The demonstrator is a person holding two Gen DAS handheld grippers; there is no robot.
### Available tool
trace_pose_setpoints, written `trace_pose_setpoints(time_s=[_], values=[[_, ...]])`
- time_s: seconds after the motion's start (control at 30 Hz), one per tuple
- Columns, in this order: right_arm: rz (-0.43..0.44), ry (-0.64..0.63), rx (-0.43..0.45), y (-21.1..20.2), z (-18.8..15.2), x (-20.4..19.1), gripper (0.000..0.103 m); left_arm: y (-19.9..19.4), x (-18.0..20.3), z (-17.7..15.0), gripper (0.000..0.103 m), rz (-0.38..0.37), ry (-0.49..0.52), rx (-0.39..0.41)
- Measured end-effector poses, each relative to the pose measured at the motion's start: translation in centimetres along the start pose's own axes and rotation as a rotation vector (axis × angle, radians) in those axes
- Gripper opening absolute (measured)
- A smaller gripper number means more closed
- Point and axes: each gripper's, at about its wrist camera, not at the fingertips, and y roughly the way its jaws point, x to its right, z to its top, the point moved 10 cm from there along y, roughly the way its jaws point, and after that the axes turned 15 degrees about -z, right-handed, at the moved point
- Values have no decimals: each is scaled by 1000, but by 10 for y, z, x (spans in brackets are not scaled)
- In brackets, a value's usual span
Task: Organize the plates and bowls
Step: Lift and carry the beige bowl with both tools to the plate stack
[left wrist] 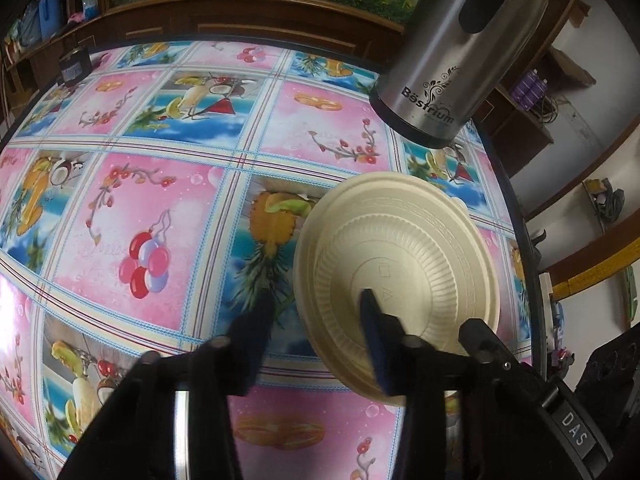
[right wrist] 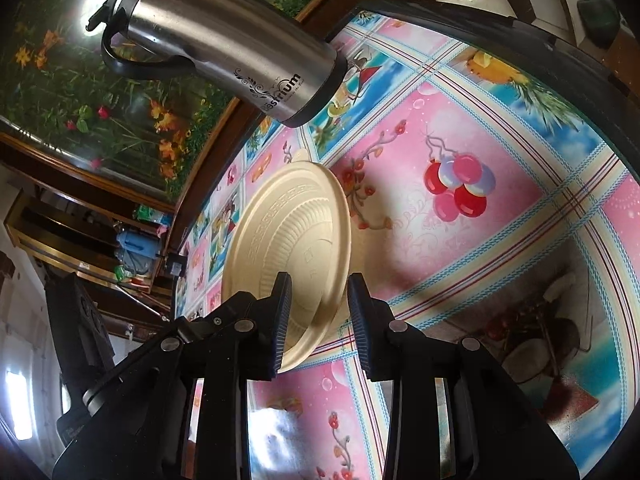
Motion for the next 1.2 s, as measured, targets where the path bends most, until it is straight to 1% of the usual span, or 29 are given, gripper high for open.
trace_pose_setpoints(time_s=[0.03,0.07,0.13,0.23,0.43,0.63,0.8,0.87,1.03,1.2], values=[[-1,8,1,1,1,2,25,1,0,-1,32,-2,1,-5],[1,17,1,1,1,3,19,2,-1,-2,24,0,3,-11],[8,28,-5,2,3,5,17,3,-2,-3,17,-5,-5,-15],[11,38,-7,2,3,7,15,1,-2,-2,16,-15,1,-9],[5,31,-10,3,0,5,14,-4,-3,-3,15,-26,4,-7],[21,28,-28,0,-6,1,14,-21,-9,-7,15,-29,8,20],[55,-29,-17,-16,-18,-22,12,-57,-21,-10,15,2,30,95],[70,-56,-12,-23,-25,-34,13,-75,-26,-12,15,29,50,133],[103,-133,0,-38,-52,-66,13,-115,-42,-18,15,85,79,205],[139,-173,-8,-50,-83,-89,13,-153,-57,-29,15,134,103,267]])
